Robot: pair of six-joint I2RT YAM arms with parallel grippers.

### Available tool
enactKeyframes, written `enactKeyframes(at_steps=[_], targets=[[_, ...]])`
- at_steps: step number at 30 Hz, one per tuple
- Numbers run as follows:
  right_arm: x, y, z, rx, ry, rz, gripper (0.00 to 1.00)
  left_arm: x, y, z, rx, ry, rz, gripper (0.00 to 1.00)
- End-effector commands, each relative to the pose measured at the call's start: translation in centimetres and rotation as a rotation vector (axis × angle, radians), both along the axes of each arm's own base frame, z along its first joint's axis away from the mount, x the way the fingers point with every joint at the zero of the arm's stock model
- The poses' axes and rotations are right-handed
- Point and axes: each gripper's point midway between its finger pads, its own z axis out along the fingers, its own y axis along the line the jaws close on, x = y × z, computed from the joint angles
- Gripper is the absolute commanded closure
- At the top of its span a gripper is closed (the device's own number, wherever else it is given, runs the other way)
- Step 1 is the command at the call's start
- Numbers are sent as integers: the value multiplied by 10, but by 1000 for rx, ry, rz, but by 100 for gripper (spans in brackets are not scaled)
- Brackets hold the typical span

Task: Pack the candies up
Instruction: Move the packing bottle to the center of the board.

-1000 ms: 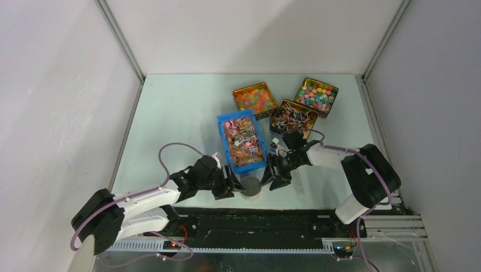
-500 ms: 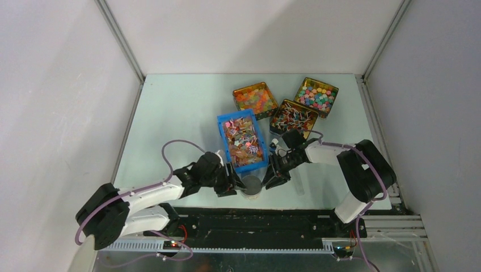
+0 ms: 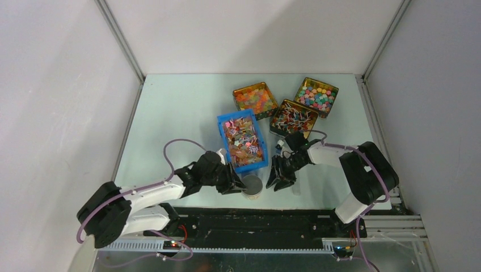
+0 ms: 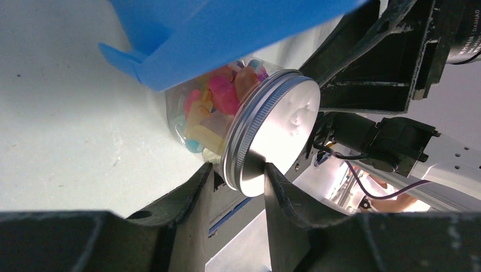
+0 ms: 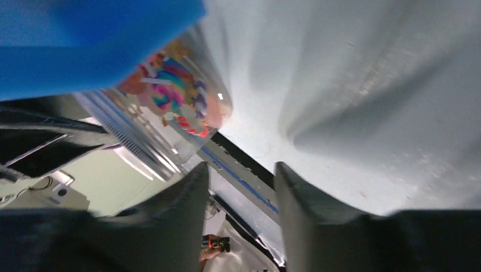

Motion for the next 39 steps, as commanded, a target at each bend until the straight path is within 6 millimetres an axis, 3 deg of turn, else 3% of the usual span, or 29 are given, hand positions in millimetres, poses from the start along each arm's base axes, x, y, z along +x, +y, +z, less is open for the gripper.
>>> enactKeyframes(at_steps=[1,5,10,16,22,30,34,36,38,39], targets=[[2,-14,1,-67,-81,3,46,-7,6,-20,100,8,-42,60],[3,-17,15,-58,-135,4,29,-10,-6,-17,106,-4,-88,57],[6,-25,30,-64,-205,-17,18,-8,-24,-16,122,-4,-139,55],[5,-36,44,-84,-257,-20,11,-8,-50,-12,135,-12,-218,54],[7,-43,51,-114,-292,-11,10,-4,-62,-8,143,-38,-255,51],[14,-39,50,-104,-300,-3,10,1,-44,8,149,-117,-193,26],[17,-33,54,-97,-306,24,10,10,-28,27,142,-244,-150,15],[18,-31,56,-95,-310,33,10,15,-18,39,140,-329,-126,12],[19,-30,57,-92,-318,38,10,20,-6,65,110,-446,-92,7],[19,-30,58,-92,-319,40,10,22,0,66,119,-476,-79,6]])
